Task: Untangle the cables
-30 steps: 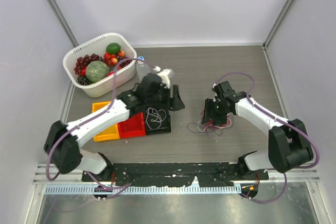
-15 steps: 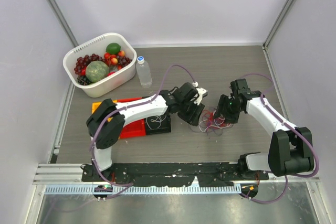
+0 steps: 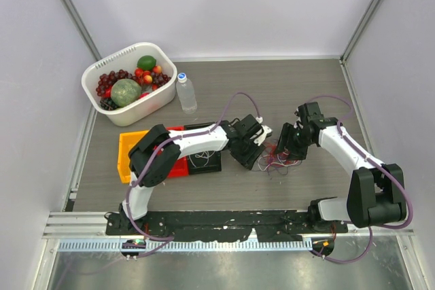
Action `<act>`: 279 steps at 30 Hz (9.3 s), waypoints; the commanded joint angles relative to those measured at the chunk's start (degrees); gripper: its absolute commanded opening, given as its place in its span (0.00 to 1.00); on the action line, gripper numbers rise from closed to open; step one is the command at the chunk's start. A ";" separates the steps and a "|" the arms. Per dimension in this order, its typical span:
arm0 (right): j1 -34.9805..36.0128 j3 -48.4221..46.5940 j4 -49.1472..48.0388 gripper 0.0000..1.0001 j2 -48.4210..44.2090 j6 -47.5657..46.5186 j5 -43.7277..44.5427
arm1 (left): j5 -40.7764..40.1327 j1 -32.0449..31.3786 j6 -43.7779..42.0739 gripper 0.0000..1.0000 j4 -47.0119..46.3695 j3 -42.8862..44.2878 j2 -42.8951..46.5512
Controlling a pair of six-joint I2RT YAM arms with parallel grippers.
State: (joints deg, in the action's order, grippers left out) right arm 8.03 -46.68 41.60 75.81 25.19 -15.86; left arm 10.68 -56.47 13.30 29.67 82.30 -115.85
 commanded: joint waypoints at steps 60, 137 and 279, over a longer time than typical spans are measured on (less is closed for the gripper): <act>1.20 -0.96 -2.58 0.55 10.41 5.14 29.65 | -32.30 -5.23 -30.08 0.00 -3.22 36.24 41.24; -0.30 0.53 -6.80 0.56 11.55 0.30 19.02 | -66.66 19.90 -21.82 0.00 10.67 -12.70 66.55; 11.82 0.97 -9.43 0.59 9.62 -3.30 0.31 | -3.55 30.22 21.18 0.65 -10.07 -25.72 56.81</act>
State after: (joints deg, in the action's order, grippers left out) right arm 16.84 -46.92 34.04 86.65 22.55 -6.52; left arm 2.96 -15.11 41.67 28.45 52.27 -53.60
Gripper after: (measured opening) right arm 0.575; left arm 0.644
